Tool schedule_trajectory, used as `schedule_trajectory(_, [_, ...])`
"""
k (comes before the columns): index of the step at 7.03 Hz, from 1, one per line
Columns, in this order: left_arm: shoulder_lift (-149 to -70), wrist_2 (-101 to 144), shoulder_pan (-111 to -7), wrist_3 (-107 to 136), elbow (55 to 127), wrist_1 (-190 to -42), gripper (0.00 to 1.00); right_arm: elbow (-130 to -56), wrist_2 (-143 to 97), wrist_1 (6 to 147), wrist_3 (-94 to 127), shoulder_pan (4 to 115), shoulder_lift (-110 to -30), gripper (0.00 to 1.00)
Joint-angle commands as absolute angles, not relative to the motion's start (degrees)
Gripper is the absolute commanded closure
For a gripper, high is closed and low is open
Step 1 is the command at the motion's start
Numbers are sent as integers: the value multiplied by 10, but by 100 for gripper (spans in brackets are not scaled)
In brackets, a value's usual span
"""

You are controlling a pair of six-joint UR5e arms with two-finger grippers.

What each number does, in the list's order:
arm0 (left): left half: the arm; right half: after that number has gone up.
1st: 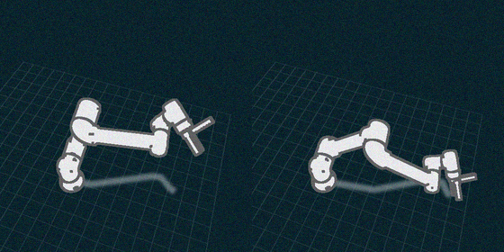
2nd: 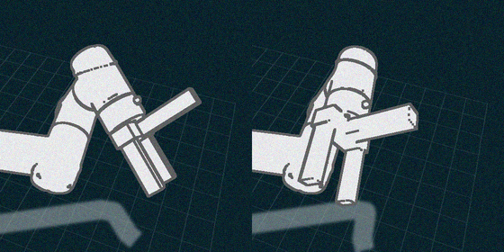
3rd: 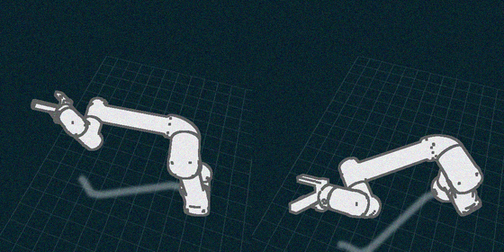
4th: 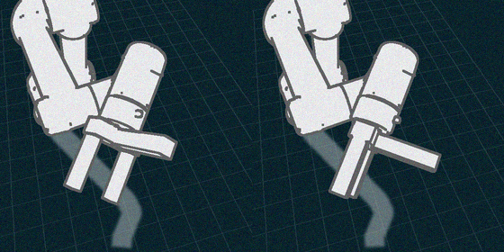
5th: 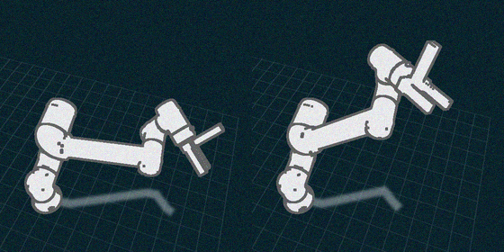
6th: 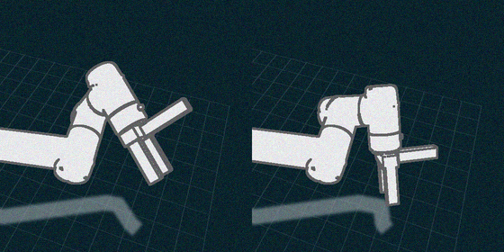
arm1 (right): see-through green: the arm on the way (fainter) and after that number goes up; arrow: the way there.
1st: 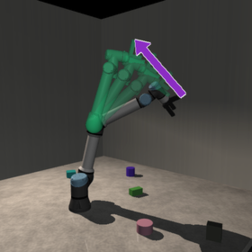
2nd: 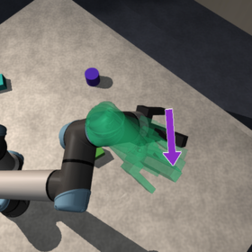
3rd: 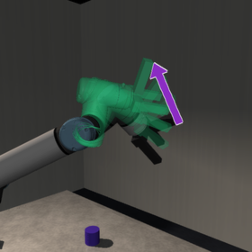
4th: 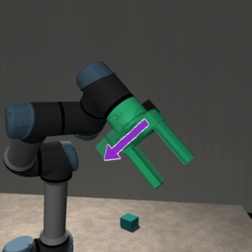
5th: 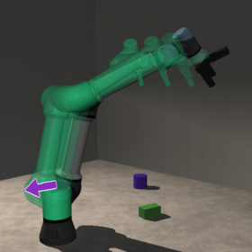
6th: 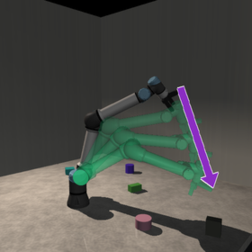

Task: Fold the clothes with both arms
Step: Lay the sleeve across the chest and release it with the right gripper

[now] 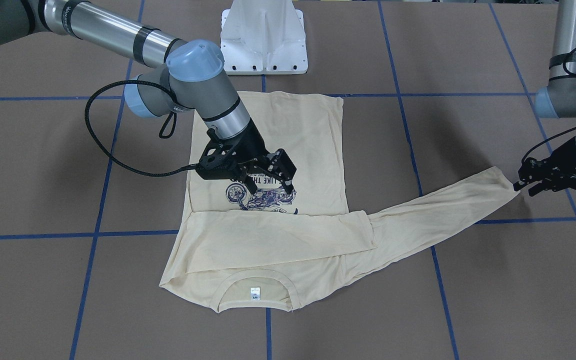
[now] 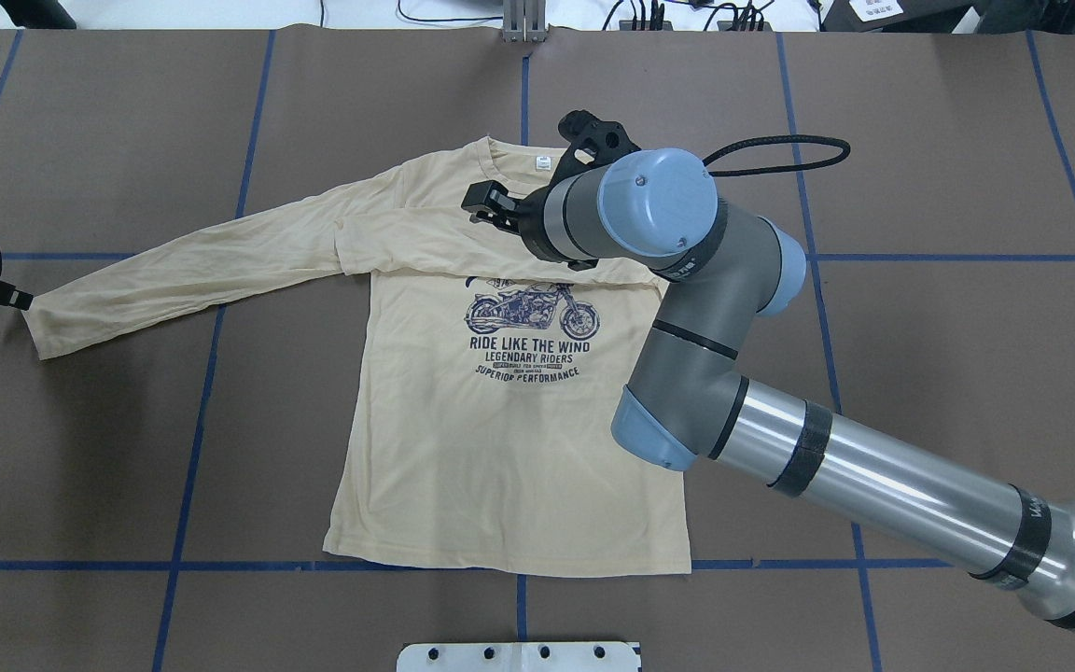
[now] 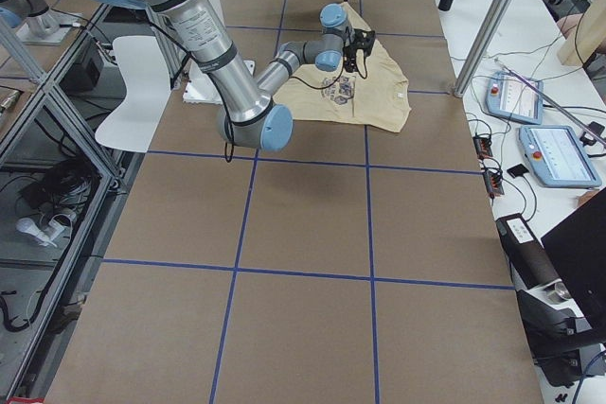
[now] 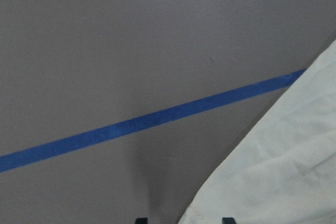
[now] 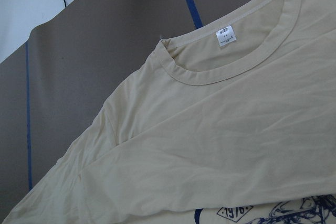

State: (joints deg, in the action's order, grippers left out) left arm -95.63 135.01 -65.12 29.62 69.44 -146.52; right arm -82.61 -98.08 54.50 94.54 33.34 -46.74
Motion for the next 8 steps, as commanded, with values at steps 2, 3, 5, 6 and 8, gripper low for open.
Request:
schedule_trajectory(2, [-964, 1350, -649, 295, 694, -1460, 56, -828, -981, 545, 945, 332, -469, 1])
schedule_trajectory(3, [-964, 1350, -639, 296, 694, -1459, 56, -831, -981, 545, 945, 333, -471, 1])
schedule_trajectory(5, [-964, 1349, -639, 294, 683, -1465, 58, -834, -981, 545, 945, 332, -471, 1])
schedule_trajectory(6, [-964, 1349, -639, 297, 685, -1466, 58, -834, -981, 545, 945, 332, -472, 1])
schedule_trajectory(8, [-963, 1349, -639, 297, 684, -1466, 85, -835, -981, 545, 945, 332, -474, 1])
